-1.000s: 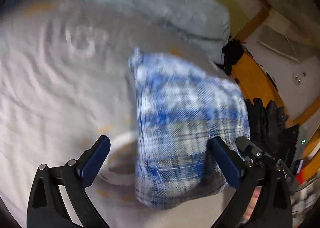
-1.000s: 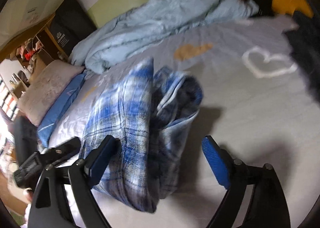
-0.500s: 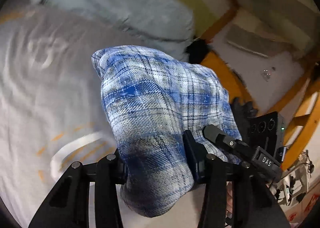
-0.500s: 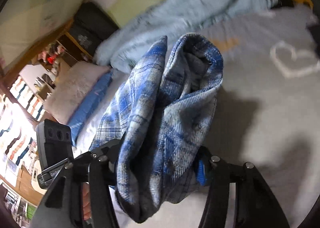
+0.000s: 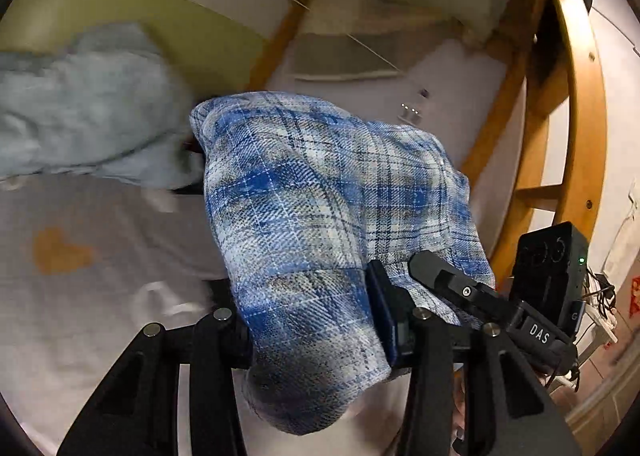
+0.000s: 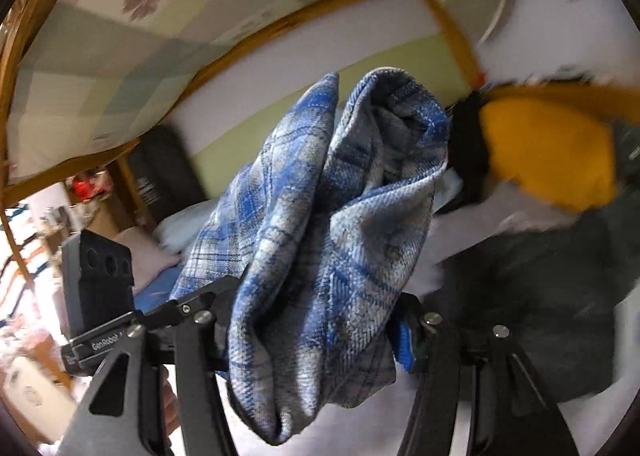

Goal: Fold large clothes
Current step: 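Carry the shirt bundle with both grippers onto the folded black jacket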

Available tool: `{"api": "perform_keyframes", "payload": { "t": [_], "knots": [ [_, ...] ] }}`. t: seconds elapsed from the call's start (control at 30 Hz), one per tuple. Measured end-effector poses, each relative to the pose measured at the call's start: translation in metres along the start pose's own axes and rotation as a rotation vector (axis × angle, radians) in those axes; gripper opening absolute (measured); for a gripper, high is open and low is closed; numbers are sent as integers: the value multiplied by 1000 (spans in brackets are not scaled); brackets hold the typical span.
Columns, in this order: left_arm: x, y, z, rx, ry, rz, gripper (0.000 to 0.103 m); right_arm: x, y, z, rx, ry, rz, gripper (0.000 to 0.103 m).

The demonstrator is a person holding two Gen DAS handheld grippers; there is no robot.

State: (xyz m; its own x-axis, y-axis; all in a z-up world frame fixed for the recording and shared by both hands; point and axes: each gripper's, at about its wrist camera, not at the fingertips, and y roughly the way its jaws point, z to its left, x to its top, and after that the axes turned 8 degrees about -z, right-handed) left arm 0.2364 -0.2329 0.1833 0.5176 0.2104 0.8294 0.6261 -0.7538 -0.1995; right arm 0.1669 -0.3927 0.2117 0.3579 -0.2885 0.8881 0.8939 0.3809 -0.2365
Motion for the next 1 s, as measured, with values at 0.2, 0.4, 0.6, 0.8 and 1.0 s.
{"api": "perform_keyframes", "payload": {
  "t": [0.2, 0.4, 0.6, 0.8, 1.0],
  "knots": [
    [-30, 116, -14, -11, -36, 111, 45, 12, -9, -86, -188, 66, -4, 56],
    [-89, 195, 43, 38, -203, 272, 49, -25, 34, -163, -363, 152, 167, 56],
    [-115, 208, 72, 65, -299, 370, 56, -48, 54, -184, -395, 200, 304, 61],
    [-106, 191, 46, 112, -159, 285, 60, -46, 43, -171, -448, 107, 227, 67],
    [-80, 138, 28, 227, 71, 145, 71, -37, 15, -129, -540, -98, 97, 77]
  ]
}}
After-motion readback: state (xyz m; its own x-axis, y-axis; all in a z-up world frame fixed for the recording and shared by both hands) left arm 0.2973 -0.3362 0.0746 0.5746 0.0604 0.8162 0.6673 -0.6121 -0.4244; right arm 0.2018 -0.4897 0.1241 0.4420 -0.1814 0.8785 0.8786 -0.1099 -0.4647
